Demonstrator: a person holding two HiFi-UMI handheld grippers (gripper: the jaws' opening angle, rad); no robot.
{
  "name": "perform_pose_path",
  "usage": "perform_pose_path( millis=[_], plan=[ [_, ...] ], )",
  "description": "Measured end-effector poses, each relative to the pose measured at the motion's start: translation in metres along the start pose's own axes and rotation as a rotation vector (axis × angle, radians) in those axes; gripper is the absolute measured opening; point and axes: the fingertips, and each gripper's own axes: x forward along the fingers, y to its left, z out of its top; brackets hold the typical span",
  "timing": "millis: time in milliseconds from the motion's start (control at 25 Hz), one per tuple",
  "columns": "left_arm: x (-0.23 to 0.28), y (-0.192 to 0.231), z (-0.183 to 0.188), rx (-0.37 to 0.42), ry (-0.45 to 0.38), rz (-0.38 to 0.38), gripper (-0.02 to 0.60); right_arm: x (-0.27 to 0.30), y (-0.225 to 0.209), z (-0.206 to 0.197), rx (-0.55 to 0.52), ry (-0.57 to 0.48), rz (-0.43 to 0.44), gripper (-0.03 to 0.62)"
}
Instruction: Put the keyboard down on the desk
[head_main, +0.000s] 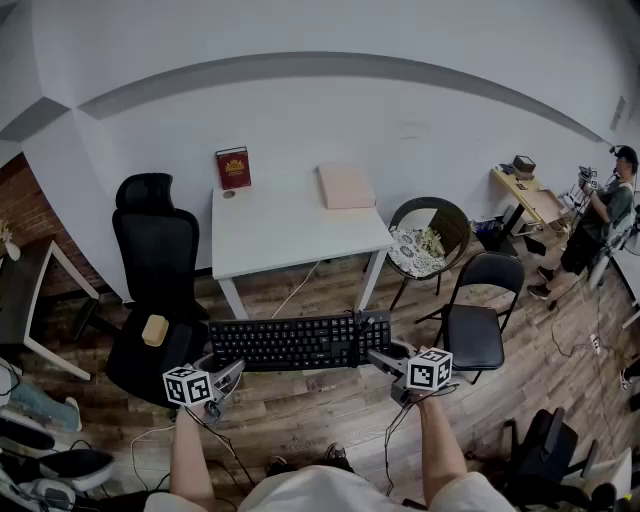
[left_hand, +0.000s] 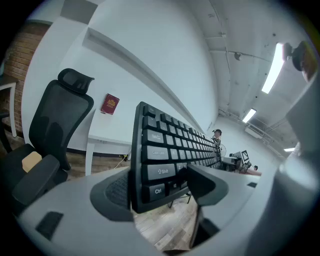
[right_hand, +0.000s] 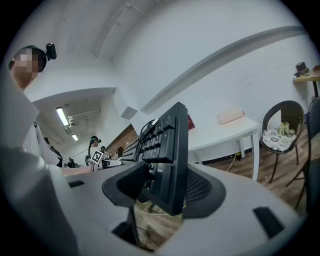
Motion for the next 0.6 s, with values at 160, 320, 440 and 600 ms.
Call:
perform_pose_path(
  millis=[160,320,440,600],
  plan=[
    [-0.002,-0.007,0.0,-0.002,-0.009,-0.005,0.331,-0.006,0.002,0.001,-0.002,-0.004,0.001,0.21],
    [-0.005,-0.008,0.001,0.001,-0.013,-0.004,0.331,-0.008,0.005,0.002,-0.003,-0.006,0.0,0.21],
    [-0.01,-0.006,0.001,0.006,-0.016,-0.006,0.331,-0.005,0.009,0.001,-0.005,-0.006,-0.002,0.21],
    [-0.014,-0.003,-0.002,0.005,-0.013,-0.013,0.331,-0.005,0.015,-0.005,-0.001,-0.008,-0.009,0.212]
  ],
)
